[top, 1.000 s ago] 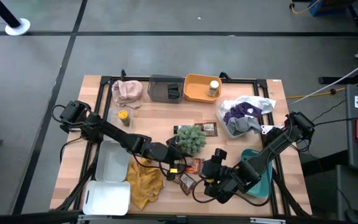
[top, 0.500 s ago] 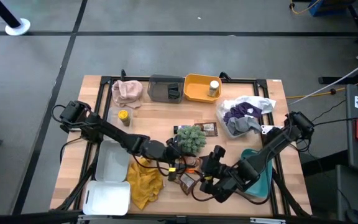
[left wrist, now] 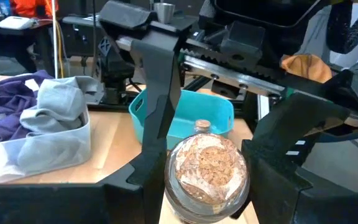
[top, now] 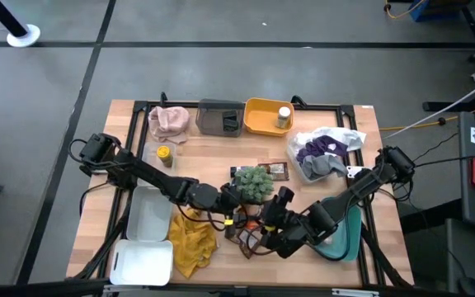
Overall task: Sort spices by type
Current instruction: Put the brown spice bottle into the green bin
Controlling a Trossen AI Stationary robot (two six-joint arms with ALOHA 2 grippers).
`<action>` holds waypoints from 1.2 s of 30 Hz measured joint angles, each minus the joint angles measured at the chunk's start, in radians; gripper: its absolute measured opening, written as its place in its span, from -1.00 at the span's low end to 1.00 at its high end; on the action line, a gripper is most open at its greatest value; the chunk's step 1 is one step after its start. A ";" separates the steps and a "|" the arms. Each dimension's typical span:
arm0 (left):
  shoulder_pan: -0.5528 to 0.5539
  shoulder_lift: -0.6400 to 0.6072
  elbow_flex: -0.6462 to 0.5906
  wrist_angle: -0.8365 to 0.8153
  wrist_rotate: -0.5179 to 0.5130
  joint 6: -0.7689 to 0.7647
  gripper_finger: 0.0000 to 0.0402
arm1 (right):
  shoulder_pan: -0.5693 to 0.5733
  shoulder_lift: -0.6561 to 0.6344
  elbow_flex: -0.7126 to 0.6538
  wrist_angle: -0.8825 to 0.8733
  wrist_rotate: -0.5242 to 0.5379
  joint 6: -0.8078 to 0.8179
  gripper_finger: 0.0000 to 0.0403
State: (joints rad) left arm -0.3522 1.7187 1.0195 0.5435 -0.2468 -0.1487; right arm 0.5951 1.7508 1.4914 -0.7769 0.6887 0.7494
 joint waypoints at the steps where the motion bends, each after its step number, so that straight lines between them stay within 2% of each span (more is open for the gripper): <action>1: -0.001 0.000 0.000 0.001 0.001 0.000 -0.15 | 0.000 0.000 0.000 0.010 -0.001 -0.013 0.28; 7: -0.001 0.000 0.000 0.000 0.003 0.001 -0.15 | 0.000 0.000 0.000 0.027 -0.020 -0.048 -0.05; 13: -0.001 0.000 0.000 -0.002 0.004 0.003 -0.06 | 0.000 -0.001 0.000 0.025 -0.035 -0.051 -0.05; 23: 0.000 -0.008 0.000 -0.026 0.009 -0.001 0.20 | -0.001 -0.001 0.000 0.010 -0.125 -0.034 -0.05; 29: 0.000 -0.093 0.000 -0.198 0.007 -0.006 0.23 | 0.015 -0.024 -0.001 -0.098 -0.192 0.060 -0.05; 36: -0.010 -0.130 0.000 -0.315 0.004 -0.017 0.24 | 0.091 -0.108 0.000 -0.311 -0.191 0.275 -0.05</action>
State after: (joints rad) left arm -0.3622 1.5890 1.0191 0.2287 -0.2429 -0.1655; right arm 0.6859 1.6428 1.4914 -1.0876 0.4974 1.0249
